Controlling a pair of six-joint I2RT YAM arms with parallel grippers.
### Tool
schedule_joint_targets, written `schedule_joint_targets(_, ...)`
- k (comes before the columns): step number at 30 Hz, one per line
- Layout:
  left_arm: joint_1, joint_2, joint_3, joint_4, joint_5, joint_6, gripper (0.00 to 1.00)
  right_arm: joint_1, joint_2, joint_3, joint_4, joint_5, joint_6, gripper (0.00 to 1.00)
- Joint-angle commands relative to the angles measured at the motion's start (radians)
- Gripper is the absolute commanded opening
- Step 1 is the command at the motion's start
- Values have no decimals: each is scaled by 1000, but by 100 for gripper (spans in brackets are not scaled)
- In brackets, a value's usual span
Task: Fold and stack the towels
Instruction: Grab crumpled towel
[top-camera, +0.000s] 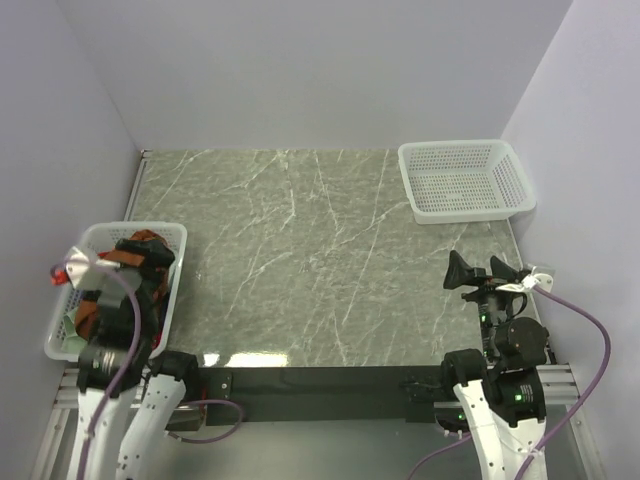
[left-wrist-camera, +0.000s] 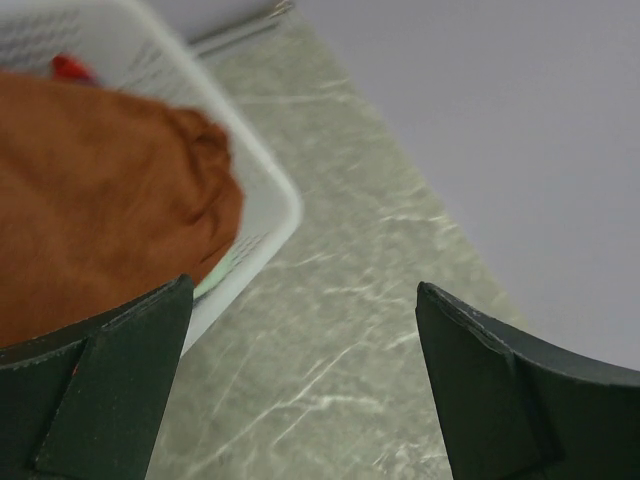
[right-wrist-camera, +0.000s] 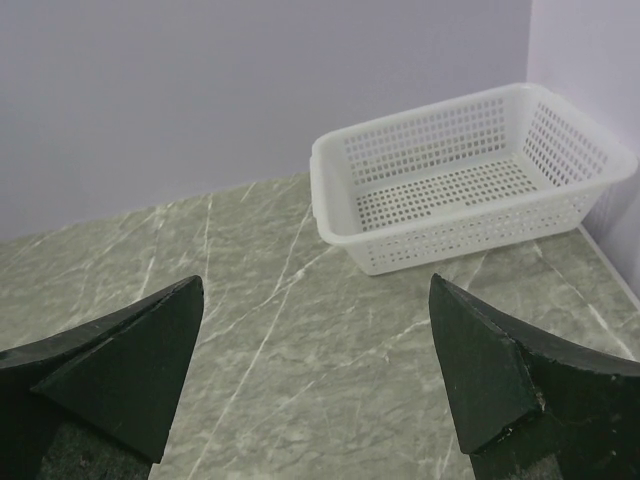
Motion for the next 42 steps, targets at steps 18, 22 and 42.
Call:
schedule_joint_targets(18, 257, 796, 254, -225, 35, -172, 99, 161, -119, 89, -19, -42, -47, 100)
schedule_joint_targets(22, 310, 880, 230, -162, 87, -142, 96, 161, -119, 89, -31, -52, -56, 100)
schedule_joint_targets(42, 328, 870, 424, -202, 20, -10, 1, 161, -65, 134, -51, -76, -105, 100)
